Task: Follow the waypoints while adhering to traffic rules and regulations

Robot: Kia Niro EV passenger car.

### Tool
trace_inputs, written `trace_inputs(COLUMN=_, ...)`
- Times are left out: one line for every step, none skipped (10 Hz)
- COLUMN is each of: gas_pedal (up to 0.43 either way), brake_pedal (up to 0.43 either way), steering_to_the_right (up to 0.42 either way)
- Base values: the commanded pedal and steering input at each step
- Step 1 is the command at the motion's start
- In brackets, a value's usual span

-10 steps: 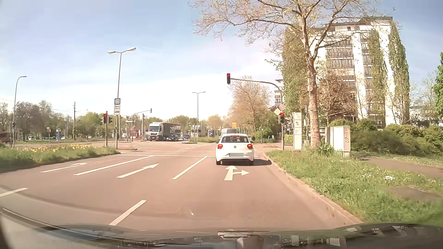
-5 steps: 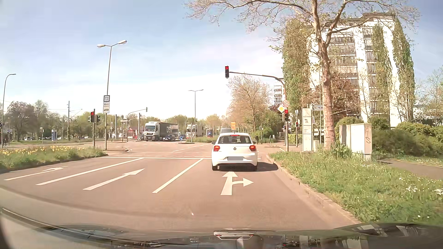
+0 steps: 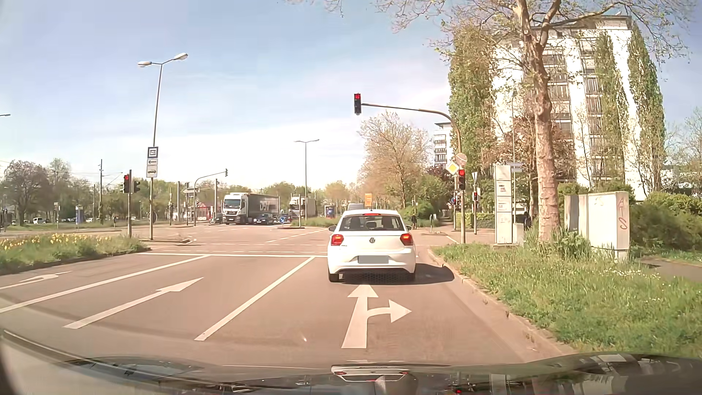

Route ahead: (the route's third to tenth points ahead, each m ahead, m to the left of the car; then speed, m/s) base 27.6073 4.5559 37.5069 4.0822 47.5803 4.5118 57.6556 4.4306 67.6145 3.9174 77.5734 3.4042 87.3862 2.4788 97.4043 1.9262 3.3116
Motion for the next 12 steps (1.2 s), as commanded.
trace_inputs(gas_pedal=0.000, brake_pedal=0.226, steering_to_the_right=0.008)
trace_inputs(gas_pedal=0.000, brake_pedal=0.226, steering_to_the_right=0.008)
trace_inputs(gas_pedal=0.000, brake_pedal=0.226, steering_to_the_right=0.008)
trace_inputs(gas_pedal=0.000, brake_pedal=0.226, steering_to_the_right=0.008)
trace_inputs(gas_pedal=0.000, brake_pedal=0.226, steering_to_the_right=0.008)
trace_inputs(gas_pedal=0.000, brake_pedal=0.226, steering_to_the_right=0.008)
trace_inputs(gas_pedal=0.000, brake_pedal=0.226, steering_to_the_right=0.008)
trace_inputs(gas_pedal=0.000, brake_pedal=0.226, steering_to_the_right=0.008)
trace_inputs(gas_pedal=0.000, brake_pedal=0.220, steering_to_the_right=0.008)
trace_inputs(gas_pedal=0.000, brake_pedal=0.213, steering_to_the_right=0.007)
trace_inputs(gas_pedal=0.000, brake_pedal=0.201, steering_to_the_right=0.007)
trace_inputs(gas_pedal=0.000, brake_pedal=0.201, steering_to_the_right=0.007)
